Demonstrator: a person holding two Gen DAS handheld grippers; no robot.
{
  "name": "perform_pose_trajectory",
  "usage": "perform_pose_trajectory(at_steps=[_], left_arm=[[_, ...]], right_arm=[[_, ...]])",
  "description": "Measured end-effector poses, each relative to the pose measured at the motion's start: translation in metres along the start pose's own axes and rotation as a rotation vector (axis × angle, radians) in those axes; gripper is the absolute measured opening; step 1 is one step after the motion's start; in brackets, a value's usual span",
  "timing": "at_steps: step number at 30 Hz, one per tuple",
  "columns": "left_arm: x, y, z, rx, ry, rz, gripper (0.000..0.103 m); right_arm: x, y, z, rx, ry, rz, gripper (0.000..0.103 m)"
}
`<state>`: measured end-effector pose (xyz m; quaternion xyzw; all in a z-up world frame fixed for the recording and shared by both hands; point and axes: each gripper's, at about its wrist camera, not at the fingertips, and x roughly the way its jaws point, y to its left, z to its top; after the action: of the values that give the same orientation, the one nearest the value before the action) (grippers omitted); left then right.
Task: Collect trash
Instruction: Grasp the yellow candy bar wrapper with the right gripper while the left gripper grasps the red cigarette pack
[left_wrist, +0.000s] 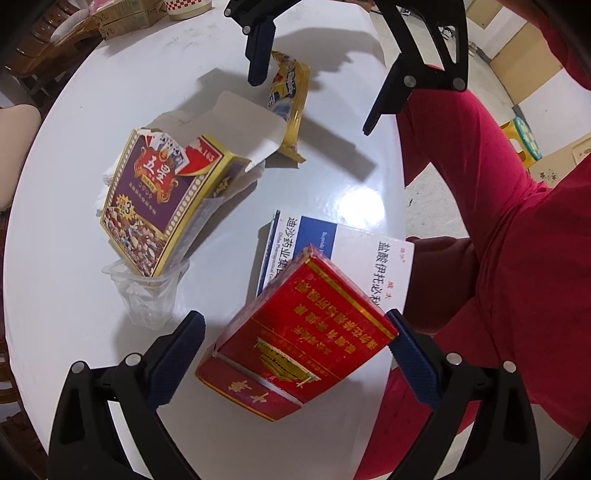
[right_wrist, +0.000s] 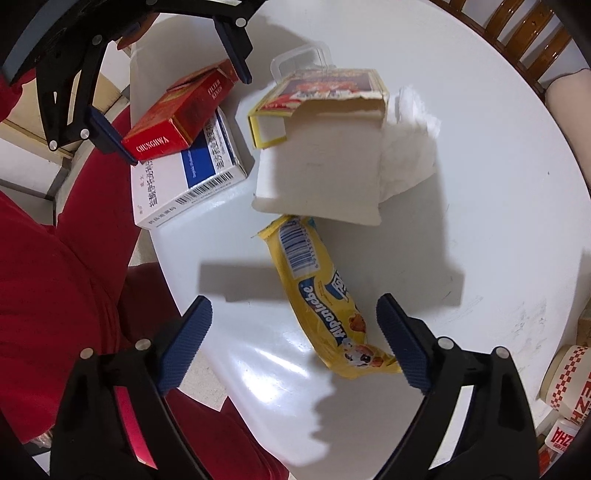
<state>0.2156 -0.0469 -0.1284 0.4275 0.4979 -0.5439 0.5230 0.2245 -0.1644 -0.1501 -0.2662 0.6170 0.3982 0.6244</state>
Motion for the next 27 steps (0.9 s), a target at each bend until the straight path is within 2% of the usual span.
perform_pose_trajectory(at_steps=[4, 9, 13, 22, 25, 27], left_arm=[[0.005, -0.005, 0.001, -0.008, -0.019, -0.005, 0.088], [0.005, -0.003, -0.001, -0.021, -0.034, -0.001, 0.087], [0.003, 0.002, -0.002, -0.047, -0.051, 0.061, 0.095], [0.002, -0.006, -0.007, 0.000, -0.093, 0.077, 0.095], [0.008, -0.015, -0.007, 0.011, -0.091, 0.054, 0.090], [0.007, -0.016, -0.006, 0.009, -0.095, 0.040, 0.083]], right_arm=[[0.004, -0.002, -0.003, 0.010, 0.002, 0.002, 0.083], [0.002, -0.007, -0.001, 0.020, -0.007, -0.002, 0.078], [0.003, -0.009, -0.002, 0.027, -0.007, -0.005, 0.078], [0.004, -0.007, -0.002, 0.042, -0.012, -0.009, 0.077], [0.002, -0.009, -0.005, 0.044, -0.017, -0.028, 0.068], [0.000, -0.012, -0.005, 0.058, -0.025, -0.029, 0.054]])
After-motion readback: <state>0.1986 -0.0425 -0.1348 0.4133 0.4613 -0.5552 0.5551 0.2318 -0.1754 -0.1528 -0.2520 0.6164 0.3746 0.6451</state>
